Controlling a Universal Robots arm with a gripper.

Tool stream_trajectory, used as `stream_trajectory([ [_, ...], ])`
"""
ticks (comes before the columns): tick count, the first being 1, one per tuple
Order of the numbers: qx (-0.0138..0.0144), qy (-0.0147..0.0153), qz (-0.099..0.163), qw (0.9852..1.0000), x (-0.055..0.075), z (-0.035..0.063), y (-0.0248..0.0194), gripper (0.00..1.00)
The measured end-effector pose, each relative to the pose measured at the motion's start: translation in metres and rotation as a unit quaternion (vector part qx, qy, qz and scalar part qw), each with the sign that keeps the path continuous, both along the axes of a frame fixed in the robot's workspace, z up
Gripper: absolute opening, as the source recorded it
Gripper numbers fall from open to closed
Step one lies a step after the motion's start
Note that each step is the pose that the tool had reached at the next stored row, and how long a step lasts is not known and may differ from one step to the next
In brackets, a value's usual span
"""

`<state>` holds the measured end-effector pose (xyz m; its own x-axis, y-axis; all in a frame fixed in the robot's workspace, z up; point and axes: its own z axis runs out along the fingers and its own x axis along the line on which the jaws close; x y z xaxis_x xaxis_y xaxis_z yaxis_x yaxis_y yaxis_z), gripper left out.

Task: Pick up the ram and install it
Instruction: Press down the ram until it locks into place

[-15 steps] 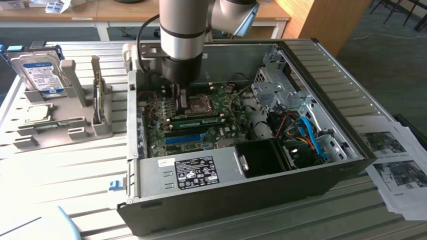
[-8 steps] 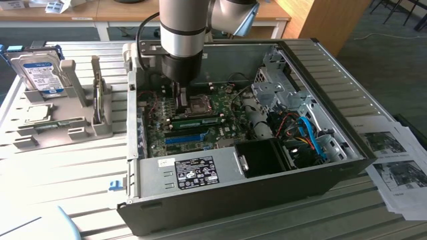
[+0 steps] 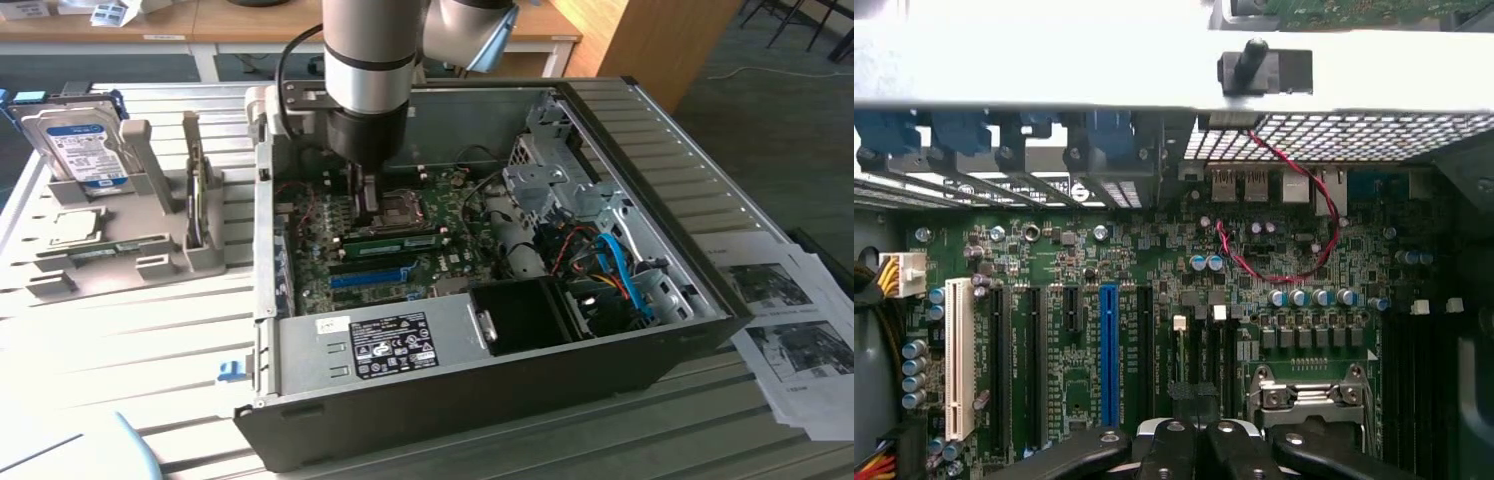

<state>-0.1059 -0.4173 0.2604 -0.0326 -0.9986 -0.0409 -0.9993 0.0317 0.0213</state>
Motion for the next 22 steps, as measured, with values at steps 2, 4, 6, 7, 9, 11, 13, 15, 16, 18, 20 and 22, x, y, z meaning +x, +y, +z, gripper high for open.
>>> stream_trajectory([
  [2, 0.0000, 0.0001, 0.000, 1.0000, 0.004, 0.0000, 0.0000, 0.09],
  [4, 0.0000, 0.0002, 0.000, 1.0000, 0.009, 0.0000, 0.0000, 0.09],
  [6, 0.0000, 0.0004, 0.000, 1.0000, 0.014, 0.0000, 0.0000, 0.09],
  [7, 0.0000, 0.0005, 0.000, 1.0000, 0.016, 0.0000, 0.0000, 0.09],
  [9, 0.0000, 0.0007, 0.000, 1.0000, 0.021, 0.0000, 0.0000, 0.09],
  [11, 0.0000, 0.0008, 0.000, 1.0000, 0.025, 0.0000, 0.0000, 0.09],
  [13, 0.0000, 0.0008, 0.000, 1.0000, 0.028, 0.0000, 0.0000, 0.09],
  [15, 0.0000, 0.0008, 0.000, 1.0000, 0.032, 0.0000, 0.0000, 0.09],
  [16, 0.0000, 0.0008, 0.000, 1.0000, 0.033, 0.0000, 0.0000, 0.09],
  [18, 0.0000, 0.0009, 0.000, 1.0000, 0.037, 0.0000, 0.0000, 0.09],
  [20, 0.0000, 0.0009, 0.000, 1.0000, 0.043, 0.0000, 0.0000, 0.09],
  [22, 0.0000, 0.0011, 0.000, 1.0000, 0.049, 0.0000, 0.0000, 0.09],
])
